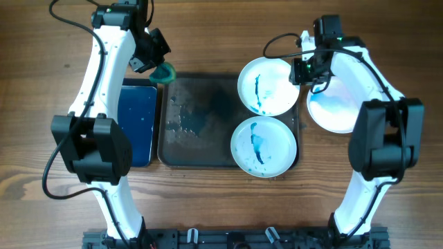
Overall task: Clean dirty plates on tray and stack at the side
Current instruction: 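Grasp the top plate with right gripper and slide it left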
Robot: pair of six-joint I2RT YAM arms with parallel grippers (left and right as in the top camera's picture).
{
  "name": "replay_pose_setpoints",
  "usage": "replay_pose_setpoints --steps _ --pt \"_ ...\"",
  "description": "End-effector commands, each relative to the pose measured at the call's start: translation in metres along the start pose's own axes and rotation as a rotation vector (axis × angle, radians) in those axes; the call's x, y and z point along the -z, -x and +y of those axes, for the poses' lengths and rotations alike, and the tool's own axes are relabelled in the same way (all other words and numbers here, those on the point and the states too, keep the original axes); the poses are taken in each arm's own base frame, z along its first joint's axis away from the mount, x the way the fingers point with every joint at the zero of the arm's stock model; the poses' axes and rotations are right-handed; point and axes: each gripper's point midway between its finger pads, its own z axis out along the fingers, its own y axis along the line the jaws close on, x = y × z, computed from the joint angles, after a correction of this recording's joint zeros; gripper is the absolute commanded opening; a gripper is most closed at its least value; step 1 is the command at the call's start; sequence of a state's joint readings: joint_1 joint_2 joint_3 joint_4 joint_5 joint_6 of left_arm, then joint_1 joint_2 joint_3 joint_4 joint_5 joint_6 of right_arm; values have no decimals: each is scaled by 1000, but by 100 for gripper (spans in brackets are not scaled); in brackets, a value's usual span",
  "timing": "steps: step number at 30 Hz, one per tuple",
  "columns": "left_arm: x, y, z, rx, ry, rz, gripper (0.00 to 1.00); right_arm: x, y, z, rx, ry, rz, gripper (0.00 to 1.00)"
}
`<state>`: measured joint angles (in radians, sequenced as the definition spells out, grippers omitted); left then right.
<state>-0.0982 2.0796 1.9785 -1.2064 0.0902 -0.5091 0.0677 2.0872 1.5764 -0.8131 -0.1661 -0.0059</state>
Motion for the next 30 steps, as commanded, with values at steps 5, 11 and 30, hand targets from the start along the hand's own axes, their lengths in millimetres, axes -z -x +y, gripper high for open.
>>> replay_pose_setpoints --steps 5,11,30 --pt "14 6 -5 -10 -13 -44 4 -10 9 -12 83 -66 -15 26" --pt "14 6 -5 -10 -14 -45 4 -26 3 -9 125 -30 12 24" --pt "14 6 -3 -10 -4 -45 4 32 -4 127 -32 115 -19 4"
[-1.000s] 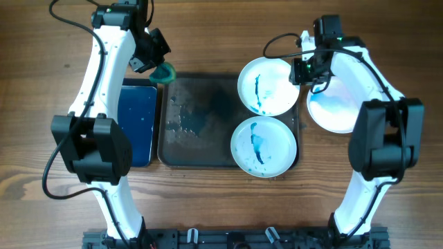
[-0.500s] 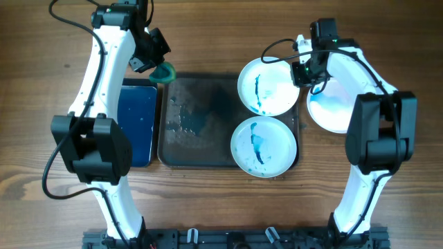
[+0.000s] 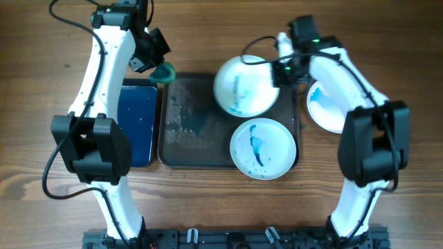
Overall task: Clean dirty plates on tray and stack at the side
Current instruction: 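Grasp the top plate with right gripper and slide it left, then scrub the held plate with the sponge in left gripper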
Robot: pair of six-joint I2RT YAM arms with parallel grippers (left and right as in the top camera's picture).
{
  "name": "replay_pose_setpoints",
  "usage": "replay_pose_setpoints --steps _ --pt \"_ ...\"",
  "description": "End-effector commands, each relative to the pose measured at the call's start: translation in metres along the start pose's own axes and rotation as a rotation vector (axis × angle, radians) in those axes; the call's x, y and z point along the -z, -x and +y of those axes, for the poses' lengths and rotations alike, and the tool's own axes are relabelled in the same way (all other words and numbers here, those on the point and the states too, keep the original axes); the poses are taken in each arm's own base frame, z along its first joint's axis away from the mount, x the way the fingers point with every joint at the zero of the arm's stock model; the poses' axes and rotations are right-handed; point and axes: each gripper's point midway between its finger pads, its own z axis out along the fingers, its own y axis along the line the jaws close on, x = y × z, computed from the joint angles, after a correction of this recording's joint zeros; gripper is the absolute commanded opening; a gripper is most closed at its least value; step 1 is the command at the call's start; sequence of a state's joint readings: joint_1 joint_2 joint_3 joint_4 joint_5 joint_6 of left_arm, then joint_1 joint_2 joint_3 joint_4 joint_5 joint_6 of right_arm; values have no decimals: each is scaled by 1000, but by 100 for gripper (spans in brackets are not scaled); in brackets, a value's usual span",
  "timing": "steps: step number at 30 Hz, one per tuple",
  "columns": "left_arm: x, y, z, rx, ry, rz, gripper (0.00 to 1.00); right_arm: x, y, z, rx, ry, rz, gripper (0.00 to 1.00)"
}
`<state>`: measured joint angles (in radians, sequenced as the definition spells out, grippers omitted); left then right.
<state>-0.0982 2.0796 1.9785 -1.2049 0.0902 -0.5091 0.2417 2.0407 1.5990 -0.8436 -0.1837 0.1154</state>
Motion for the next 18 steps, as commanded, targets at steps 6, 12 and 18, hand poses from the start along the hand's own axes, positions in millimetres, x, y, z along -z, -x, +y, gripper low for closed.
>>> replay_pose_setpoints --steps 6,12,18 --pt "14 -1 3 1 18 -17 4 -14 -39 81 -161 -12 95 4" --pt "13 -3 3 -1 21 -10 4 -61 -59 95 82 89 166 4" --pt "-6 -39 -3 -50 39 99 4 -89 -70 104 170 182 215 4"
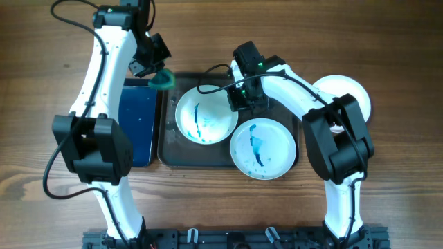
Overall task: Clean dirty plates on tray and stack at the side
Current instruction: 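Scrub the held plate with the sponge in left gripper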
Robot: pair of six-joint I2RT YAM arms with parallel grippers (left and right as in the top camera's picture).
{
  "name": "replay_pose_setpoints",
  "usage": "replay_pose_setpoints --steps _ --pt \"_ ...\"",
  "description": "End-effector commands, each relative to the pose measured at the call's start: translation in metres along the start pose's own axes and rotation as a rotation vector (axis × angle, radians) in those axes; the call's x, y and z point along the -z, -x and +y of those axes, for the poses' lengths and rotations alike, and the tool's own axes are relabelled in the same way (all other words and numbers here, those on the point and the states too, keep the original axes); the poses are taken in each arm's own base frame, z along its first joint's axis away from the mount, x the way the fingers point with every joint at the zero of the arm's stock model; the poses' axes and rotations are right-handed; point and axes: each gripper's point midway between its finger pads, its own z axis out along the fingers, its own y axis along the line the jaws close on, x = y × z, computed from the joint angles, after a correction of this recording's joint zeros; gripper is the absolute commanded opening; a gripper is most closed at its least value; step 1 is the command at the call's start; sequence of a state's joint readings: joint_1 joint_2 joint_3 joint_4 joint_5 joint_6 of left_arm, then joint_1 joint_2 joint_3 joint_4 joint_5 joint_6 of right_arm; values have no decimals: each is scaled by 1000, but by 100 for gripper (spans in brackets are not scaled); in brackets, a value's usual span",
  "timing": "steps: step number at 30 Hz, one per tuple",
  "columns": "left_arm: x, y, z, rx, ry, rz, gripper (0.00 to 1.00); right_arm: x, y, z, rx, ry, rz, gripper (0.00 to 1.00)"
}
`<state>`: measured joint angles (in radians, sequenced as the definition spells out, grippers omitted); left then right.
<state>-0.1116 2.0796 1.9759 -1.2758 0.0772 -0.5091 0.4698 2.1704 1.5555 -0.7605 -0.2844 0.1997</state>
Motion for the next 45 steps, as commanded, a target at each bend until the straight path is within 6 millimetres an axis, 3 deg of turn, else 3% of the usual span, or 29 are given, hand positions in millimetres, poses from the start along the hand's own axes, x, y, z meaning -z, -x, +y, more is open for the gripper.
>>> replay_pose_setpoints --steps 1,13,16,19,21,24,26,28,32,34,37,39,41,45 --pt "-11 -26 -11 -50 -1 54 4 -21 -11 2 59 50 54 4" --pt "-114 -118 -10 -22 76 180 4 -20 -7 1 54 60 37 4" --pt "-130 -132 -1 40 139 152 4 -20 -7 1 53 59 37 4" --pt "-141 -144 21 137 280 53 4 -20 -6 0 52 59 36 5" --pt "-147 -161 6 28 235 91 4 -20 -6 1 52 59 33 4" --pt "-146 -203 -66 -381 -140 277 4 -20 -2 1 55 61 18 4" --pt "-143 -213 -79 -467 -213 303 4 -20 -2 1 56 62 19 4" --pt "-148 -198 -65 -403 -121 243 4 -20 -3 0 53 61 22 4" --pt "-150 -144 -7 -108 166 51 4 -18 -1 -5 27 59 19 4" --pt "-141 -122 44 98 340 -18 4 -15 4 -15 -41 66 5 4" --pt "-134 -127 69 232 420 8 4 -9 10 -19 -85 147 -8 4" --pt "-135 -134 64 221 404 39 4 -5 14 -20 -101 187 -19 4" --pt "-138 -151 46 170 338 119 4 -2 16 -20 -99 219 -22 4" --pt "-144 -190 -32 -143 -27 314 4 -2 15 -19 -95 224 -19 4"
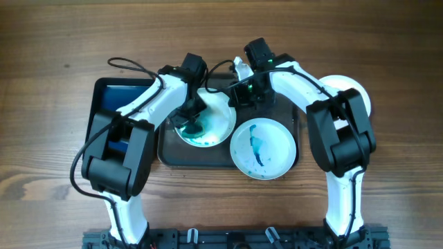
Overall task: Clean dirty plates on tray and stack at the side
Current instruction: 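Scrub the held plate with the sponge in left gripper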
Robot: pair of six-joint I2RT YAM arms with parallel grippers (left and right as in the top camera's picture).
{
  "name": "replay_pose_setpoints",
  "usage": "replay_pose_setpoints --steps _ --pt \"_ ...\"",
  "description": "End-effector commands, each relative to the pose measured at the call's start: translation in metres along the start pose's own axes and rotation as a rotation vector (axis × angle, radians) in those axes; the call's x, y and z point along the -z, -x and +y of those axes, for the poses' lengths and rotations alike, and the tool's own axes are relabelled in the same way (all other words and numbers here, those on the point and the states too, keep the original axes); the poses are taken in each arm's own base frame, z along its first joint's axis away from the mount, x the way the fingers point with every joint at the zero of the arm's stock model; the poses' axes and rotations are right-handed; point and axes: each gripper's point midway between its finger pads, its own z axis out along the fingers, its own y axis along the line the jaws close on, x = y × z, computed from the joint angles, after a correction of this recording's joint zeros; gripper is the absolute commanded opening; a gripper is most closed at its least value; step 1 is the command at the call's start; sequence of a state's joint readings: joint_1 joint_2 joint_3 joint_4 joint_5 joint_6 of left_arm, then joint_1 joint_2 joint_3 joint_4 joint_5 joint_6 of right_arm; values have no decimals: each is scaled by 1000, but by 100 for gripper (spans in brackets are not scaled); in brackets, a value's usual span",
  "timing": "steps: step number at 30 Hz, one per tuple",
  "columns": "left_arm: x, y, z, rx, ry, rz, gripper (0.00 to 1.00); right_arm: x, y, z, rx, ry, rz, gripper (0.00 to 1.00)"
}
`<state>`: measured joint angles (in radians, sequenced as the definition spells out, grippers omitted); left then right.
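Observation:
A white plate (216,116) smeared with teal lies in the middle of the dark tray (201,158). My left gripper (190,119) is shut on a green sponge (185,128) and presses it onto the plate's left part. At the plate's far right rim, my right gripper (239,94) is shut on the edge. A second white plate (263,146) with blue streaks sits at the tray's near right corner. Off the tray to the right lies a clean white plate (346,86), partly hidden by the right arm.
A blue rectangular tray (111,104) sits left of the dark tray, partly under the left arm. Both arms cross over the dark tray's far half. Bare wooden table surrounds the trays.
My left gripper with the sponge was at the tray's far left corner and is now down on the plate. The plate's blue streaks are now a teal smear. The right gripper still holds the rim.
First the right gripper was at the rim of the far right plate on the tray, with the left gripper holding the sponge by the tray's corner. The plate then stood further left, then in the tray's middle. Now the sponge is on it.

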<state>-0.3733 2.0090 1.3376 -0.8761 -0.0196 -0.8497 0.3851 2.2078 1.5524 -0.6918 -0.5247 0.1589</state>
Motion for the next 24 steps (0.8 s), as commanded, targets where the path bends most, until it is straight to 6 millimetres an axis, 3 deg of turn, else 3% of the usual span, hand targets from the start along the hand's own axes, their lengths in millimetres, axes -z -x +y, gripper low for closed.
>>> replay_pose_setpoints --steps 1,3,5,7,11,14,16,18,21,24 --pt "-17 -65 -53 -337 -259 231 4 3 2 -20 -71 -5 -9 4" --pt "-13 -71 -73 -427 -344 215 4 3 2 -19 -70 1 -8 4" --pt "-16 -61 -71 -389 -312 171 4 3 2 -19 -70 1 -8 4" --pt "-23 -34 -55 -260 -193 57 4 3 2 -19 -70 1 -9 4" --pt "-17 17 5 88 117 -209 4 3 2 -19 -70 0 -8 4" --pt "-13 15 18 128 176 -227 4 3 3 -19 -68 1 -11 4" --pt "-17 -1 9 111 137 -144 4 3 4 -19 -66 1 -14 4" --pt "-20 -29 -18 -3 16 9 4 3 4 -19 -66 2 -16 4" --pt "-7 -73 -82 -298 -318 207 4 3 5 -19 -64 2 -18 4" --pt "8 -83 -117 -451 -518 221 4 3 4 -19 -65 2 -16 4"
